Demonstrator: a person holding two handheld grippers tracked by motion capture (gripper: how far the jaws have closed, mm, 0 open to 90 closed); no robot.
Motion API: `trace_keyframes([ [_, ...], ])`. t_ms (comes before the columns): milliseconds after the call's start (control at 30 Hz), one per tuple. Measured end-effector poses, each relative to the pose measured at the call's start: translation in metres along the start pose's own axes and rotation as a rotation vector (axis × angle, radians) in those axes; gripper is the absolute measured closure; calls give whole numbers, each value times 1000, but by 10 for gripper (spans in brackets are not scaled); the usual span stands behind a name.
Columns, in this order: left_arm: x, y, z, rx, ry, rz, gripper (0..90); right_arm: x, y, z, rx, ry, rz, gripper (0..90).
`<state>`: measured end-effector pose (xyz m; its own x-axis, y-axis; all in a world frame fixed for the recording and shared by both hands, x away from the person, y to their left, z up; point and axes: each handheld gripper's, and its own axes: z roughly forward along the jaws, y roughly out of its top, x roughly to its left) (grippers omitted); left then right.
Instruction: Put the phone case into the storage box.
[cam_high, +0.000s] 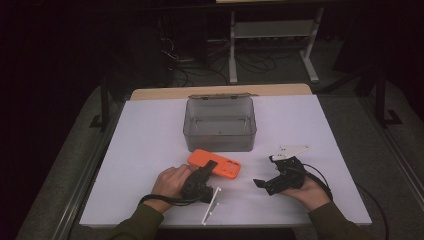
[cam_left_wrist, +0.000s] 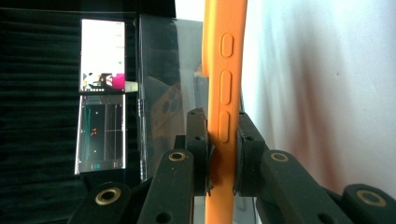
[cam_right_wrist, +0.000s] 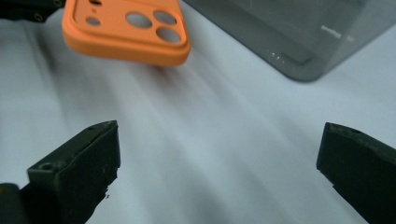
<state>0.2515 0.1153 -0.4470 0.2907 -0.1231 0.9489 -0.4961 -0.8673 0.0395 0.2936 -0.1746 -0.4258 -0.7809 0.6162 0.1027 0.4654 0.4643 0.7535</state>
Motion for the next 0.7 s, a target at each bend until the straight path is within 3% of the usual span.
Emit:
trace_keyframes([
  [333, 0, 0, 1, -5, 2, -3, 791, 1, -21, -3, 1, -14, 24, 0],
  [700, 2, -1, 0, -16, 2, -42, 792, 3, -22, -4, -11, -26, 12, 0],
])
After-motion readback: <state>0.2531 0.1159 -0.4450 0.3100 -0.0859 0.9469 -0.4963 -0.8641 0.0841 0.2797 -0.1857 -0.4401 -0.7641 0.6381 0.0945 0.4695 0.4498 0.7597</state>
